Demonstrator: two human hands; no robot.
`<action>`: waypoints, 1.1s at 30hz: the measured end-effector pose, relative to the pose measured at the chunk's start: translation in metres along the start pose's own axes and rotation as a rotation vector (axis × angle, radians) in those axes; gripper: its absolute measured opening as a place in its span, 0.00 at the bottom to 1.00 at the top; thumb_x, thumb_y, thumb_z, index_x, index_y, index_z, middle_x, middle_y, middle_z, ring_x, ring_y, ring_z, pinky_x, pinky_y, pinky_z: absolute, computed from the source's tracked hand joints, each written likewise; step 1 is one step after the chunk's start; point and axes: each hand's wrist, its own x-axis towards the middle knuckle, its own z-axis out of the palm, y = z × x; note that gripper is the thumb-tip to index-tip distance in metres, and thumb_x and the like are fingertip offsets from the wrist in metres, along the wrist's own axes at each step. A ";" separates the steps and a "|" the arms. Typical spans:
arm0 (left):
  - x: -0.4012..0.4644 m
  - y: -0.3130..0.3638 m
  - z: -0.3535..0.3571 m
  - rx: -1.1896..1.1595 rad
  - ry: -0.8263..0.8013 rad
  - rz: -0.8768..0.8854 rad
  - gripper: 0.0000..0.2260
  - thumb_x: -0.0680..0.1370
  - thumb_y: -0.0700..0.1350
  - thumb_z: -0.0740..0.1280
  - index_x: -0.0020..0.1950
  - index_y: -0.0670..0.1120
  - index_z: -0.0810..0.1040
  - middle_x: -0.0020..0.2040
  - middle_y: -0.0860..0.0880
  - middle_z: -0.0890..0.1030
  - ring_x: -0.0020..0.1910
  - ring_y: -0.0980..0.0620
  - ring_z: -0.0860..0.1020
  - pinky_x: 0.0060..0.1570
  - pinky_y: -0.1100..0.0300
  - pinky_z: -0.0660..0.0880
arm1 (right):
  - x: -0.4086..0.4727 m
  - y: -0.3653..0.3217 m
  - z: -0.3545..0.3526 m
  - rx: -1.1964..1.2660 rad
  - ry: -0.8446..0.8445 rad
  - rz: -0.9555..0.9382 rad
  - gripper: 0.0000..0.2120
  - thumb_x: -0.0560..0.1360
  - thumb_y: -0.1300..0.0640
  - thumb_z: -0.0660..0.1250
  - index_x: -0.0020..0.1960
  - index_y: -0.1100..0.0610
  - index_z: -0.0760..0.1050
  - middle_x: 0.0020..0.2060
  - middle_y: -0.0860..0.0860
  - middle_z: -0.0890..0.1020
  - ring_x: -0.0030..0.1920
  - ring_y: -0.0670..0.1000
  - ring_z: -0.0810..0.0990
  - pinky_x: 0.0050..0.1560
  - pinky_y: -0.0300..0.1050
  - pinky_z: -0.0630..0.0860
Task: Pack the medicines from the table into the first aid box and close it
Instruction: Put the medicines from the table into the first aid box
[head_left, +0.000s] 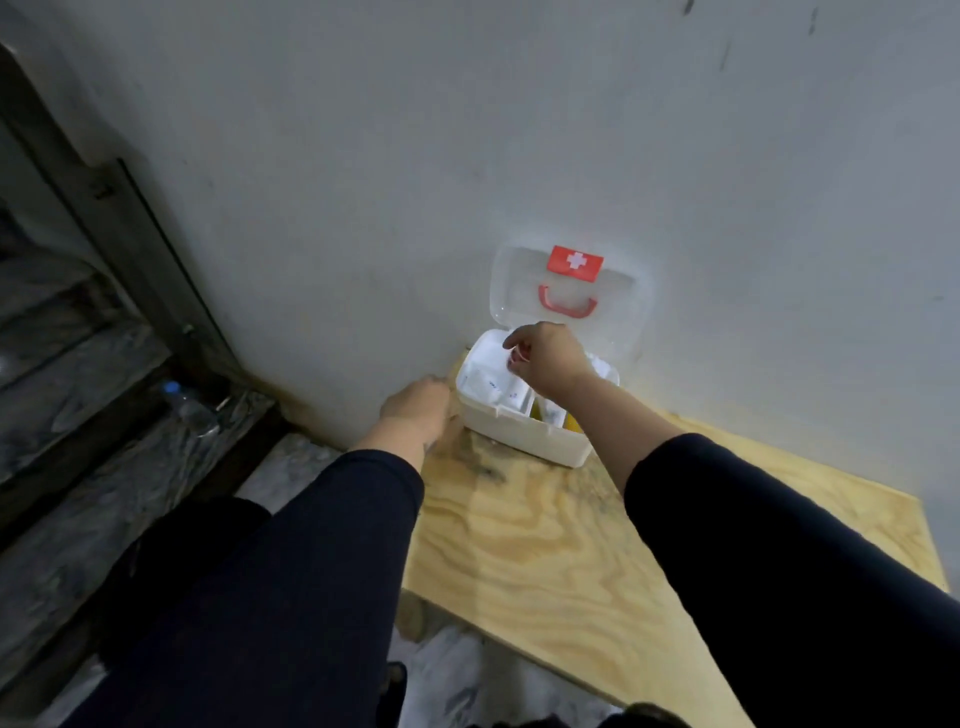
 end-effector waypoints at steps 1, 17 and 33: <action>0.006 0.000 -0.002 -0.013 -0.002 0.029 0.20 0.78 0.52 0.64 0.69 0.48 0.72 0.66 0.46 0.75 0.62 0.41 0.75 0.60 0.47 0.74 | 0.010 0.001 0.001 -0.002 0.016 0.023 0.13 0.74 0.63 0.64 0.57 0.57 0.80 0.51 0.57 0.82 0.53 0.57 0.80 0.53 0.45 0.74; 0.108 -0.017 0.005 -0.209 -0.162 0.306 0.52 0.54 0.73 0.70 0.74 0.57 0.58 0.71 0.53 0.69 0.67 0.49 0.72 0.61 0.46 0.75 | 0.085 -0.009 0.048 0.004 0.057 0.281 0.19 0.74 0.62 0.66 0.65 0.58 0.75 0.55 0.57 0.73 0.58 0.57 0.76 0.64 0.45 0.71; 0.107 -0.019 0.009 -0.237 -0.184 0.334 0.45 0.63 0.63 0.74 0.74 0.56 0.55 0.70 0.52 0.70 0.63 0.46 0.74 0.58 0.49 0.75 | 0.064 -0.013 0.058 -0.169 -0.012 0.392 0.11 0.72 0.62 0.67 0.54 0.59 0.80 0.50 0.58 0.83 0.51 0.59 0.81 0.46 0.44 0.74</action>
